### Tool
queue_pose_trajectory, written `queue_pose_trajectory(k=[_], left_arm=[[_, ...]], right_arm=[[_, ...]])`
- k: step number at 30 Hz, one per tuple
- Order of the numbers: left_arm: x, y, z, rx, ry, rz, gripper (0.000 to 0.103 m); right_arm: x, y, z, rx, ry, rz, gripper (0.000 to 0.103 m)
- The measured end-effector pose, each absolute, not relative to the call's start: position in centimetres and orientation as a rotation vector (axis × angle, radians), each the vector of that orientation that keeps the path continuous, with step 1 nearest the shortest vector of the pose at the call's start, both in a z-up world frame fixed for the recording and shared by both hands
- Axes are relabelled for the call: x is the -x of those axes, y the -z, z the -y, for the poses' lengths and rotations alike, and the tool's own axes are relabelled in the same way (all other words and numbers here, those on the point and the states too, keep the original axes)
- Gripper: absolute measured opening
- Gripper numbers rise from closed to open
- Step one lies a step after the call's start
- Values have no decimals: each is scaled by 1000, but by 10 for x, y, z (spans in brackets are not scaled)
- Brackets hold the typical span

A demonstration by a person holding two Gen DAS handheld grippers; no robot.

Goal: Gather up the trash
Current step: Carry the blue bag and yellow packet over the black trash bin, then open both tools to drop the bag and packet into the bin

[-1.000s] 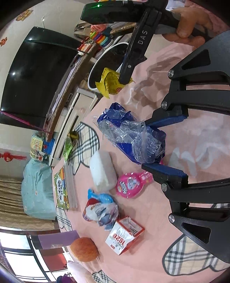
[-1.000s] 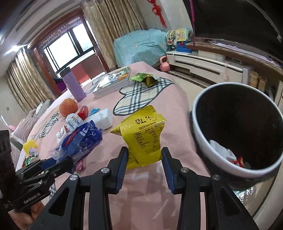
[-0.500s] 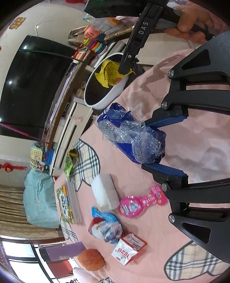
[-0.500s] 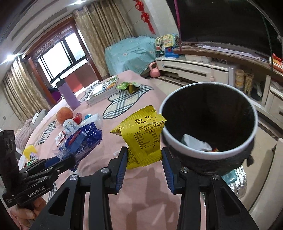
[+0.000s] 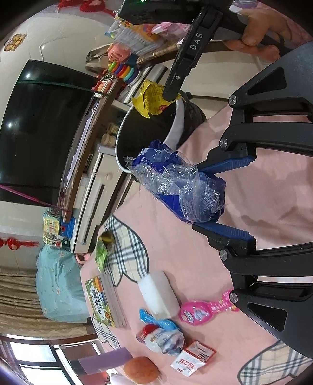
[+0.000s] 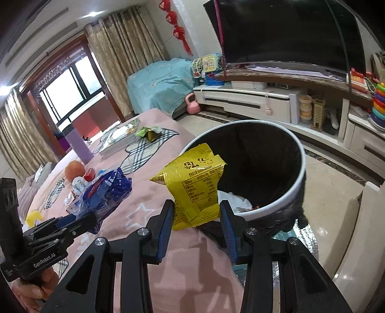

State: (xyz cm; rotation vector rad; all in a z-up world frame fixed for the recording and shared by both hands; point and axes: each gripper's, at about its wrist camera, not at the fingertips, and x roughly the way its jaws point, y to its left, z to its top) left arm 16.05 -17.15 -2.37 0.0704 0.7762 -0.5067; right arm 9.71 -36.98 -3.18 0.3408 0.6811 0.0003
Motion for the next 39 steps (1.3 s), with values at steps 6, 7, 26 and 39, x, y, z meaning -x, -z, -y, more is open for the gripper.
queue_pose_trajectory(k=[6, 7, 26, 39], left_arm=[[-164, 17, 192, -94, 524, -764, 39], [-165, 16, 196, -98, 527, -762, 39], [-190, 20, 251, -156, 545, -795, 40], [-205, 22, 283, -202, 554, -800, 47]], right_arm=[[-95, 32, 384, -347, 21, -677, 39], [-95, 32, 386, -349, 24, -676, 39], [-98, 36, 422, -374, 66, -683, 40], [-118, 37, 432, -357, 71, -705, 41]])
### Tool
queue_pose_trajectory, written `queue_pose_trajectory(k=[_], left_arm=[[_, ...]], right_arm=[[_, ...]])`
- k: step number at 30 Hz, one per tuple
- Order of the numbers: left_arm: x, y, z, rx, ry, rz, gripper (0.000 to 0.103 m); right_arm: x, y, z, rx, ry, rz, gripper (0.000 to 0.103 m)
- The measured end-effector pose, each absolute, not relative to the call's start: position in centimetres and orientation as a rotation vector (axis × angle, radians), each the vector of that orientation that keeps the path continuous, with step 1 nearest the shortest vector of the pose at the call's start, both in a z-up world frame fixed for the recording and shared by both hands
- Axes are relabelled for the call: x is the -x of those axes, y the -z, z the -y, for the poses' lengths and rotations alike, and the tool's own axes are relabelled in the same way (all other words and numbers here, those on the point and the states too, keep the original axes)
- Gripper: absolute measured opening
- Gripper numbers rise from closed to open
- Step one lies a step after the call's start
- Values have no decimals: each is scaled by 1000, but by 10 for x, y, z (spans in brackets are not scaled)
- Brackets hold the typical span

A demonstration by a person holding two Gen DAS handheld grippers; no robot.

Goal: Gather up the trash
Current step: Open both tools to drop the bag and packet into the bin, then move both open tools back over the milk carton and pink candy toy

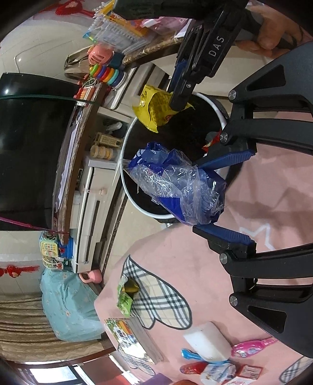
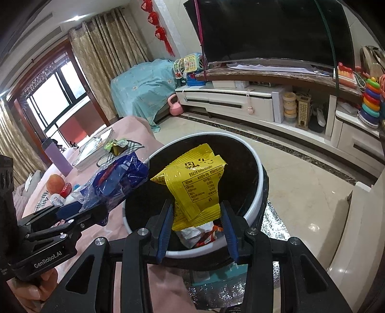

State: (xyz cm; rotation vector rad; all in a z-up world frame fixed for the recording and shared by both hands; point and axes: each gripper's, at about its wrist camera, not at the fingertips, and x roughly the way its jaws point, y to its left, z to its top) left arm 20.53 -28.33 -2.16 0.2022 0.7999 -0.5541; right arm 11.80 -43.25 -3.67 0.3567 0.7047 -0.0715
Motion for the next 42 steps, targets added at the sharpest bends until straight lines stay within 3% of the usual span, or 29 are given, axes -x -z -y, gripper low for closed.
queue_pose_trajectory(k=[2, 11, 16, 18, 27, 42], left_arm=[[-206, 22, 287, -210, 556, -795, 48], [-205, 26, 286, -213, 548, -800, 72], [-202, 31, 271, -183, 533, -819, 76], [-200, 34, 262, -168, 523, -829, 76], [-188, 48, 204, -98, 446, -863, 76], [-167, 58, 94, 37, 286, -880, 76]], right_arm=[[-121, 38, 435, -352, 75, -711, 41], [-126, 40, 442, -356, 71, -730, 50], [-120, 39, 441, -373, 62, -722, 54], [-117, 39, 439, -379, 58, -716, 64], [-109, 37, 414, -405, 7, -692, 86], [-111, 40, 336, -382, -120, -711, 92]])
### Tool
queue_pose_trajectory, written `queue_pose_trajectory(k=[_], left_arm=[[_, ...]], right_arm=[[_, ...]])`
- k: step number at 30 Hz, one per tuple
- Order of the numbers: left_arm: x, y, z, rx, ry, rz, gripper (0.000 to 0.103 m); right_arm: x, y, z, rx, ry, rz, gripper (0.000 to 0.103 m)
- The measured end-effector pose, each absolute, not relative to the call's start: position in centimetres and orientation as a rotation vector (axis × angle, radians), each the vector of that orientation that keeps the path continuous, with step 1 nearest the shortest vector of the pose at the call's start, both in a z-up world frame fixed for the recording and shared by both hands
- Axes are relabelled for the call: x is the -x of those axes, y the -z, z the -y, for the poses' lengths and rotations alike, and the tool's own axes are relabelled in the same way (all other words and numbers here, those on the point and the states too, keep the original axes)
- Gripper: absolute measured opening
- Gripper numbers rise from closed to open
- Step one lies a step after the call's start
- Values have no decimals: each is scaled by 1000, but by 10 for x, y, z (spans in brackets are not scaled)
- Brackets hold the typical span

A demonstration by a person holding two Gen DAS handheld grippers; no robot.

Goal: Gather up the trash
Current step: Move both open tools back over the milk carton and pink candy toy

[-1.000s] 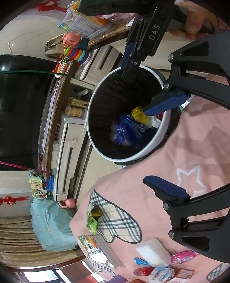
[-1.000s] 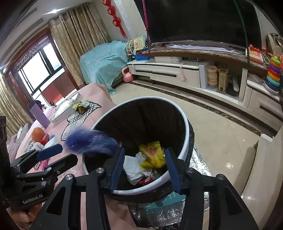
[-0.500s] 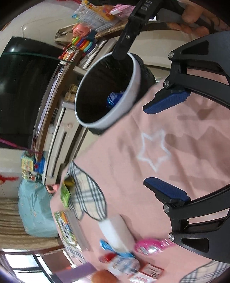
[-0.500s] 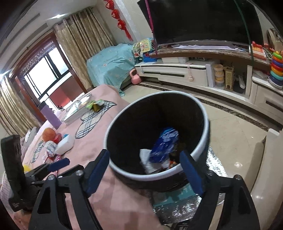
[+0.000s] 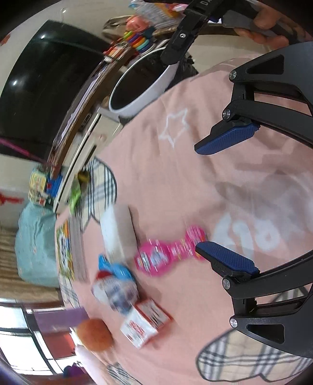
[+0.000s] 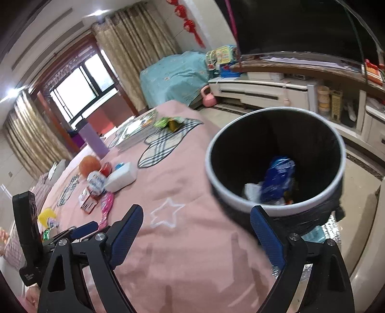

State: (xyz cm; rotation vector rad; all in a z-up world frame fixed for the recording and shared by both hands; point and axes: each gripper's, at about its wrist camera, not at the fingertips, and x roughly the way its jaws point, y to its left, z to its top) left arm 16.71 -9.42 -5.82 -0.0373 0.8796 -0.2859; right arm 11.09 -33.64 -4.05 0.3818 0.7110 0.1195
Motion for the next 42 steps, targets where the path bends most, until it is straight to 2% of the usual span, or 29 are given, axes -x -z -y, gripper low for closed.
queue_pose_trajectory(k=[21, 25, 36, 42], left_arm=[[-158, 72, 7, 175, 149, -903, 76], [-161, 73, -1, 193, 130, -904, 79], [-189, 72, -20, 218, 57, -903, 80], [-213, 68, -26, 233, 17, -895, 84]], right_arm=[[-119, 50, 261, -310, -231, -774, 94], [-122, 51, 253, -301, -241, -780, 94], [-138, 56, 237, -288, -271, -803, 94], [-149, 57, 223, -276, -316, -820, 94]])
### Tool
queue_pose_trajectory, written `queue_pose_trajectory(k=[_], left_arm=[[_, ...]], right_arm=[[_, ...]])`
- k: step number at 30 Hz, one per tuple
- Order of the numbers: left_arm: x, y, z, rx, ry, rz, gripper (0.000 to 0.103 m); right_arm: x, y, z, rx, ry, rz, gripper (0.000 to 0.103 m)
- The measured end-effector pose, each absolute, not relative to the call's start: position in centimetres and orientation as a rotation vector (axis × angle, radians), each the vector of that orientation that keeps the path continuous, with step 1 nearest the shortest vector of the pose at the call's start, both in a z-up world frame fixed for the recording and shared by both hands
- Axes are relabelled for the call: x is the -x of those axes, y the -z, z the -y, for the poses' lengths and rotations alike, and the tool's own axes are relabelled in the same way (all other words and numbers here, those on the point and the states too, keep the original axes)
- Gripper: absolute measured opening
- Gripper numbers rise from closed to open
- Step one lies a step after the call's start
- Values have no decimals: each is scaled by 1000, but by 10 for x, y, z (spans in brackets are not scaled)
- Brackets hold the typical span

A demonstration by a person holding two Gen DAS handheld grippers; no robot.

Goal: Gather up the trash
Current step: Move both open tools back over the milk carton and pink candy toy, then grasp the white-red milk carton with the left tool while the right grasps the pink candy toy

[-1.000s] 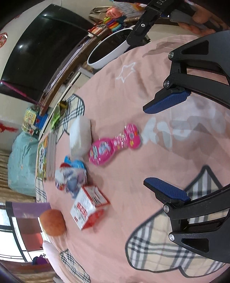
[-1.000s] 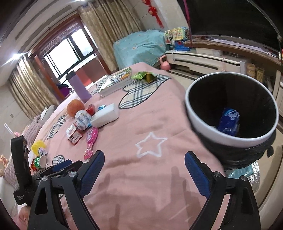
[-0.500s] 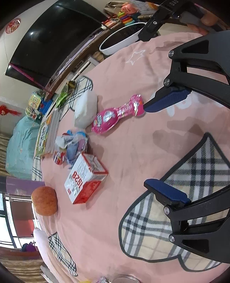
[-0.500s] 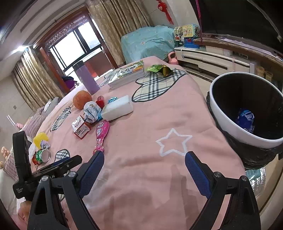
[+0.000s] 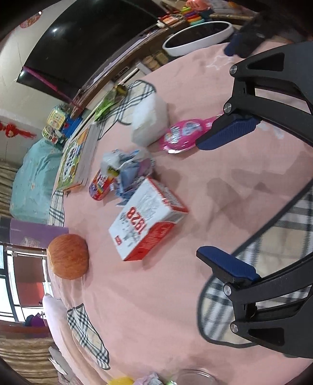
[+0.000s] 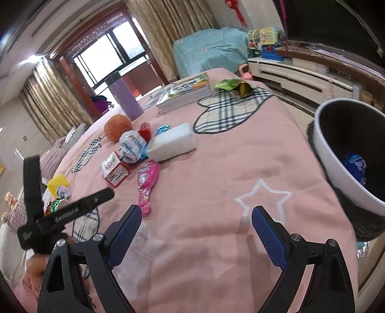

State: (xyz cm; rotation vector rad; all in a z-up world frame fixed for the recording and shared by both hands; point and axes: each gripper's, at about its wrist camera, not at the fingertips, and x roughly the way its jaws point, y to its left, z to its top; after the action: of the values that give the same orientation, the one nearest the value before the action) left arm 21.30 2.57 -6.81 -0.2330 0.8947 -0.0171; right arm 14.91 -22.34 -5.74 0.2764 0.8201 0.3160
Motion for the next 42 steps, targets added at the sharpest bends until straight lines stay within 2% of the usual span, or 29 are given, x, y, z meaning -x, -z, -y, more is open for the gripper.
queue_pose_trajectory(k=[8, 10, 12, 14, 16, 18, 22, 25, 27, 28, 30, 34, 36, 38, 42], left_arm=[[-244, 67, -32, 223, -25, -907, 86], [-249, 69, -32, 193, -50, -916, 86], [-251, 74, -34, 167, -74, -923, 86], [-250, 79, -41, 169, -77, -930, 85], [-245, 83, -50, 172, -87, -929, 82], [-239, 84, -61, 172, -81, -921, 78], [-226, 83, -82, 168, -125, -908, 77], [-216, 84, -100, 195, -151, -915, 77], [-209, 84, -108, 229, -117, -917, 78], [-207, 82, -107, 233, -101, -915, 78], [-208, 80, -101, 235, -74, -917, 84], [-219, 73, -82, 213, -53, -903, 86], [-229, 68, -74, 192, -56, -892, 86], [-239, 67, -68, 165, -68, -893, 87], [-259, 73, -61, 107, -102, -916, 87]], right_arm=[[-157, 65, 179, -175, -421, -866, 93], [-160, 68, 168, -154, -433, -874, 90], [-164, 70, 159, -129, -436, -884, 82], [-170, 72, 153, -115, -438, -893, 78], [-174, 73, 148, -104, -436, -895, 75], [-176, 73, 144, -89, -430, -897, 68], [-182, 76, 138, -65, -415, -904, 57], [-184, 76, 136, -53, -405, -906, 42], [-184, 76, 139, -55, -395, -906, 21], [-185, 76, 140, -58, -387, -907, 18], [-185, 76, 144, -78, -387, -911, 23], [-190, 76, 144, -109, -390, -911, 26], [-192, 75, 141, -113, -399, -912, 38], [-193, 74, 137, -107, -410, -911, 42], [-199, 74, 128, -87, -411, -913, 44]])
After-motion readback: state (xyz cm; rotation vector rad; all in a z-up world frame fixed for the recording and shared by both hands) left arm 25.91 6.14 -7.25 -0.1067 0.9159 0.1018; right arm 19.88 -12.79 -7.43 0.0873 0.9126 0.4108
